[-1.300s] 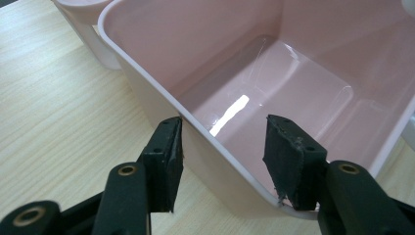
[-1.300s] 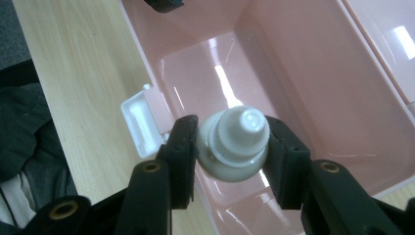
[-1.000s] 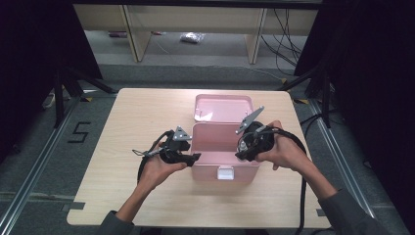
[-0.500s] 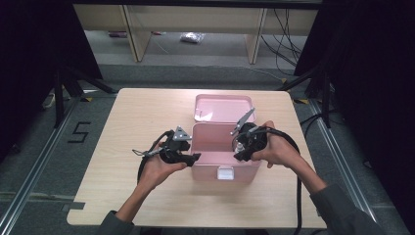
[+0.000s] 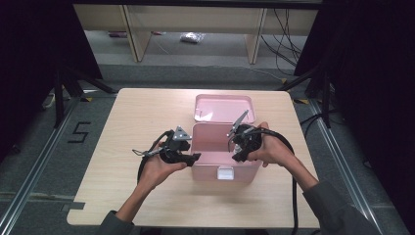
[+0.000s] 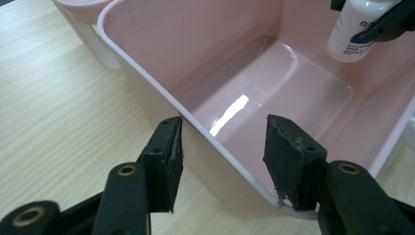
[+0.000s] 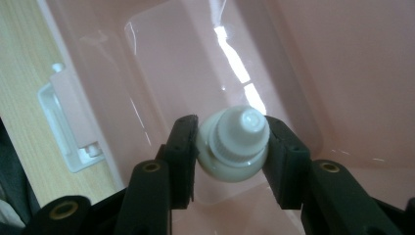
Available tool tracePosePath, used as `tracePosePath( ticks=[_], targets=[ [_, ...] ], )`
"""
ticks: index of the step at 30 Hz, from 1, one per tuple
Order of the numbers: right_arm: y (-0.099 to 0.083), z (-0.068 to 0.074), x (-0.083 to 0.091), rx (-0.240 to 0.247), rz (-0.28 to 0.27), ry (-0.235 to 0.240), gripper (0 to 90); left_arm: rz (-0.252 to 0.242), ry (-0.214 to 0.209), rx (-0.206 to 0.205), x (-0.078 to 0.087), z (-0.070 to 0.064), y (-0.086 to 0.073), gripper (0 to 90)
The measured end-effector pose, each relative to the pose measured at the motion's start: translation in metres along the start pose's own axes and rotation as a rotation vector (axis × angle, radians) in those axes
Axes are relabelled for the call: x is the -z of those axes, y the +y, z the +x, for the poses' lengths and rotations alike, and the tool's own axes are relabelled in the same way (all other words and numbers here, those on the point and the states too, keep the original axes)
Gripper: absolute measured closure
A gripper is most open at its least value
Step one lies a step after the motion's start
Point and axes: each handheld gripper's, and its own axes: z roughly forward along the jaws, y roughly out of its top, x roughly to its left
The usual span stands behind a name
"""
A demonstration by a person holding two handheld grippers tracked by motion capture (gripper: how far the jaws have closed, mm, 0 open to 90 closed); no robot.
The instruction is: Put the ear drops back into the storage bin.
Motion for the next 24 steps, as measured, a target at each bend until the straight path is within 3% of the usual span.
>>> tracePosePath(
  ticks=[4,5,24],
  targets=[
    [-0.001,-0.001,-0.003,0.003,-0.001,-0.004,60.4,0.0,0.0,0.001,0.0,0.0,0.0,48.6],
    [-0.001,0.0,-0.004,-0.015,0.008,-0.001,60.3,0.0,0.001,0.0,0.0,0.0,0.0,48.6],
    [0.0,-0.006,-0.02,0.003,0.036,0.007,60.3,0.0,0.0,0.0,0.0,0.0,0.0,48.7]
  ],
)
